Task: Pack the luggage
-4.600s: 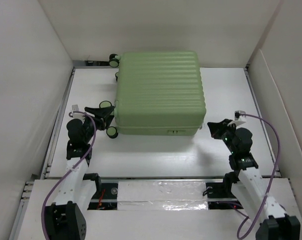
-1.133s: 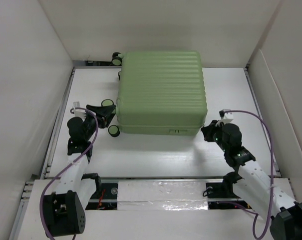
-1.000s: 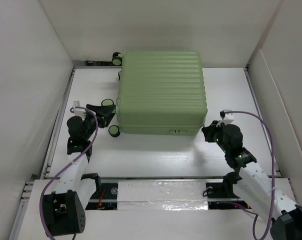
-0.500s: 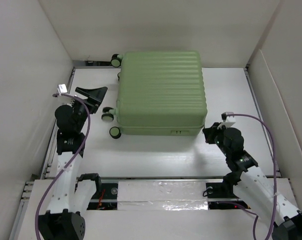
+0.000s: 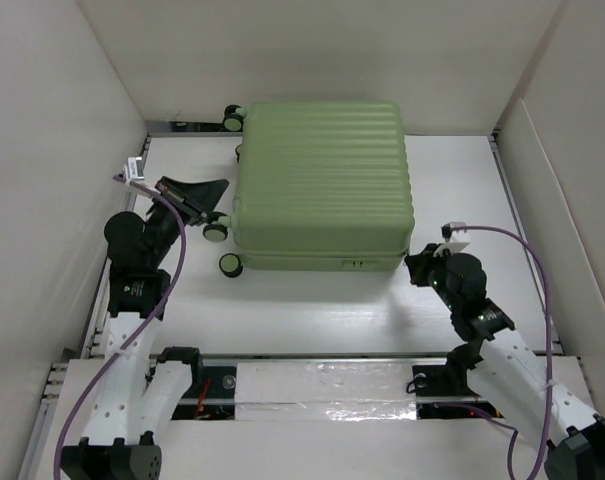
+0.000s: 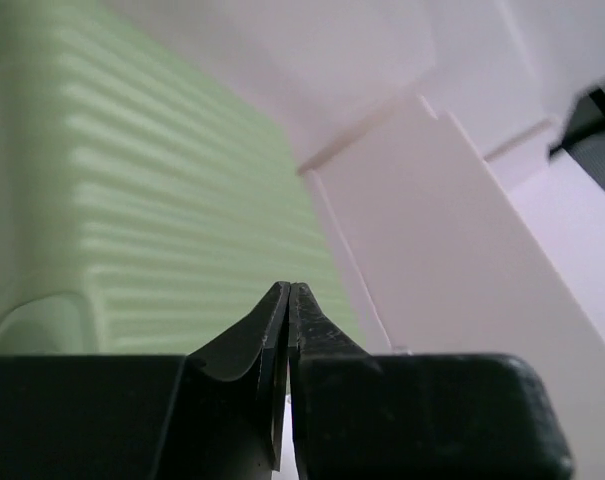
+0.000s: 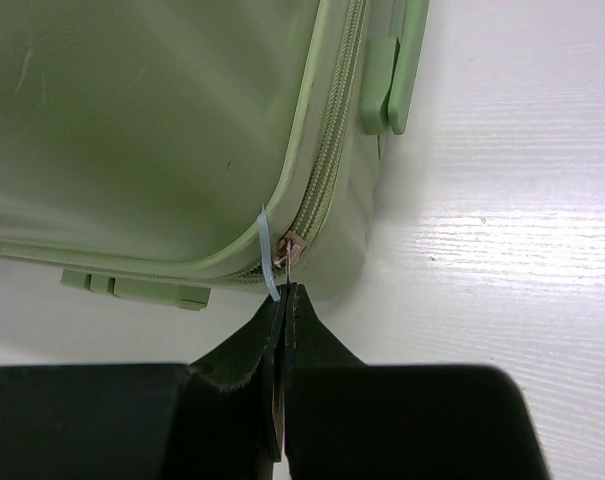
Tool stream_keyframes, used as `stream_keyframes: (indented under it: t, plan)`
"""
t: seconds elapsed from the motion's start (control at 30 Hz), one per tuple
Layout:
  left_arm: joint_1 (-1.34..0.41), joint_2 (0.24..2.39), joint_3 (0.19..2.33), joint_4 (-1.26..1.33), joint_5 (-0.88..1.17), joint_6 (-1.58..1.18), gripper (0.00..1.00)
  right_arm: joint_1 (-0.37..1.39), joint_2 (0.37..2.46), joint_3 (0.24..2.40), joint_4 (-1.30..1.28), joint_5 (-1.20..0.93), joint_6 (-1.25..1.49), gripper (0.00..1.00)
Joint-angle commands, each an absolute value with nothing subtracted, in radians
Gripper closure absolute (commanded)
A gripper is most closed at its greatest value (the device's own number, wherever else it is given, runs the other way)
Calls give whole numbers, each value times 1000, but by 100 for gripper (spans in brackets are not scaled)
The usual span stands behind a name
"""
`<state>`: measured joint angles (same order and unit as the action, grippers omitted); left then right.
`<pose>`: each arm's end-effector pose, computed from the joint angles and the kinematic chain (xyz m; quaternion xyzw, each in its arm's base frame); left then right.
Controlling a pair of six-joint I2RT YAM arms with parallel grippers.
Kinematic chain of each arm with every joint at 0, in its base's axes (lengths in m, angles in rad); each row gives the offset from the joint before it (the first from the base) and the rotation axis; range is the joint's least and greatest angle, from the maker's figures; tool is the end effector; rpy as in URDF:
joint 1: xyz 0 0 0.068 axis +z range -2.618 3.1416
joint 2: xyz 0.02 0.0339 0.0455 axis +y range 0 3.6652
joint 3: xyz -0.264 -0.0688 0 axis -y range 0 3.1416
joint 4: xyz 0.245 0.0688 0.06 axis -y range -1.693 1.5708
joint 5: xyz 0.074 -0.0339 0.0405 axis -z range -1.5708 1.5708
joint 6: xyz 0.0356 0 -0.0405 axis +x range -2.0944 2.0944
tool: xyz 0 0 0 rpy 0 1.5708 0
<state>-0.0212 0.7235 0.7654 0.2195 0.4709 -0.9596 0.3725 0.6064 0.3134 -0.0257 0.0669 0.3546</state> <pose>0.1662 -0.0197 0.3858 -0.1027 0.6118 -0.4886 0.6135 0.1489 0.0556 0.2163 0.0123 0.8100 0.1829 0.5570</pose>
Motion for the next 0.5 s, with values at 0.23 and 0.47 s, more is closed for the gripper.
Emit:
stream_keyframes:
  t: [0.23,0.47]
  plan:
    - [-78,773,885,287,605,-694,100,367,621,339,57,49,319,100]
    - [-205,1226,1487,238,384,-707,85,367,597,339,20,52,321,100]
